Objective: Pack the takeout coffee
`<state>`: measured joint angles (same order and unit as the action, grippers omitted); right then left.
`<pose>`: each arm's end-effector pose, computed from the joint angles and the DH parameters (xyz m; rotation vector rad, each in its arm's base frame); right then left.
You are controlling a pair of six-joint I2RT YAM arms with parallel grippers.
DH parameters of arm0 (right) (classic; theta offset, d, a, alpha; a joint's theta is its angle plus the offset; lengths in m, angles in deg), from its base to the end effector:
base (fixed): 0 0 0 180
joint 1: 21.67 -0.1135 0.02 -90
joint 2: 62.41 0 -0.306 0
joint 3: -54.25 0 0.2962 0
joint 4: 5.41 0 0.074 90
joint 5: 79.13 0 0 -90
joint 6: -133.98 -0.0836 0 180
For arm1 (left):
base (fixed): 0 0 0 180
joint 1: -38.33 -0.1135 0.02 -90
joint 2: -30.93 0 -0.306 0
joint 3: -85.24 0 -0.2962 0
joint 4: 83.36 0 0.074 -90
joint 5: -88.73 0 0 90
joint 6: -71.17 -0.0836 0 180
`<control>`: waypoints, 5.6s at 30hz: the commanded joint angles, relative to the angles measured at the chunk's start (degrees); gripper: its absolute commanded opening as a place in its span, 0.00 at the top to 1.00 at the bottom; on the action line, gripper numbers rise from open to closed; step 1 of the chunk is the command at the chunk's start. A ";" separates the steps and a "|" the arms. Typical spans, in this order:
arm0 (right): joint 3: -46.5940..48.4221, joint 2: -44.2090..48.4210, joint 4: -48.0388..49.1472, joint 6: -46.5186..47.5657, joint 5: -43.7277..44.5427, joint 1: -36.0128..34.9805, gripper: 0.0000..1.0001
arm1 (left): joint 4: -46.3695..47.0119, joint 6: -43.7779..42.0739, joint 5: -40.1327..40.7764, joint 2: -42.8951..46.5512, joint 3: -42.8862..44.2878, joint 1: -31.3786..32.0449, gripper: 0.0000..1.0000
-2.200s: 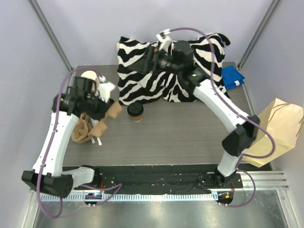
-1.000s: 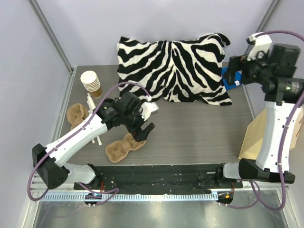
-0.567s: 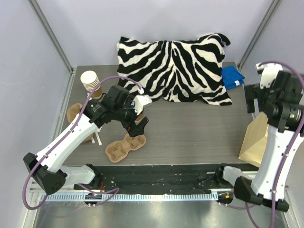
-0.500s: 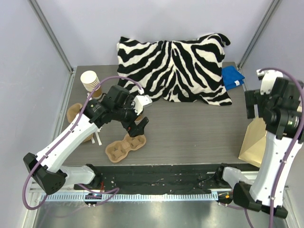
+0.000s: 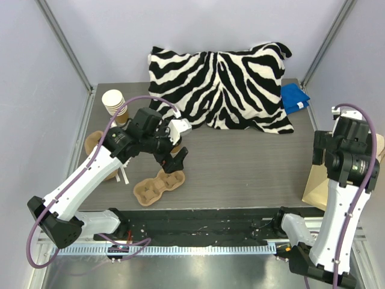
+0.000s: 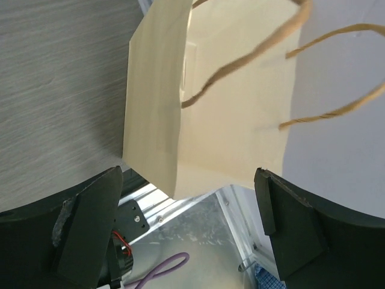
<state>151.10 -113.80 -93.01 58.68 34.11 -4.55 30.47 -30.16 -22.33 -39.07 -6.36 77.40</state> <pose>0.1323 -0.0753 0.4625 0.2629 2.3348 -0.7474 0.2129 -0.2115 0.3820 1.1929 2.1253 -0.6637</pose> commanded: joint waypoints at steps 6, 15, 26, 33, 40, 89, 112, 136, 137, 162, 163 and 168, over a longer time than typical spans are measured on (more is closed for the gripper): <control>0.79 -7.30 7.98 -4.24 -4.17 0.28 0.20 | 3.06 3.16 -0.39 1.79 1.69 -0.13 0.00; -1.84 -8.19 7.72 -7.05 -7.33 1.77 0.39 | 1.83 0.88 4.62 2.76 3.71 -0.22 0.00; -4.67 -7.40 9.12 -9.69 -17.52 6.25 0.99 | 1.48 0.52 5.50 2.67 3.36 -0.22 0.00; 1.75 -8.28 11.58 -16.00 -33.95 6.25 0.99 | 0.60 0.96 8.39 1.18 4.68 -1.27 0.00; -1.13 -7.75 14.92 -22.95 -47.59 4.85 0.99 | -3.17 2.98 0.70 -2.77 8.72 -12.16 0.00; 3.95 -24.19 15.54 -33.77 -44.69 -31.19 0.13 | -6.17 2.90 -9.35 3.64 -1.38 -21.67 0.00; 28.74 -22.69 16.86 -14.96 -44.25 -29.78 0.00 | -13.28 -42.26 -9.00 -10.32 3.10 -4.98 0.00; 19.16 -20.76 21.25 -25.33 -59.37 -14.93 0.00 | -11.27 -69.96 -2.32 -36.17 4.33 -0.75 0.35; 18.99 -20.67 21.25 -25.33 -59.37 -14.84 0.00 | -11.00 -70.14 -2.23 -36.44 4.15 -0.75 0.37; 53.18 -48.18 3.77 7.51 -56.72 -7.28 0.02 | -18.10 -64.44 -9.69 -28.80 5.11 1.97 1.00; 52.65 -48.27 0.98 10.32 -59.34 -7.37 0.03 | -18.90 -63.56 -10.49 -27.31 5.55 1.89 1.00; 49.58 -48.09 -1.60 22.46 -61.92 -7.46 0.09 | -20.67 -57.33 -14.79 -22.91 7.05 1.97 1.00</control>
<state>200.85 -164.40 -90.59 67.99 -22.94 -11.61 13.62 -93.28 -30.46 -66.74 -2.08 79.25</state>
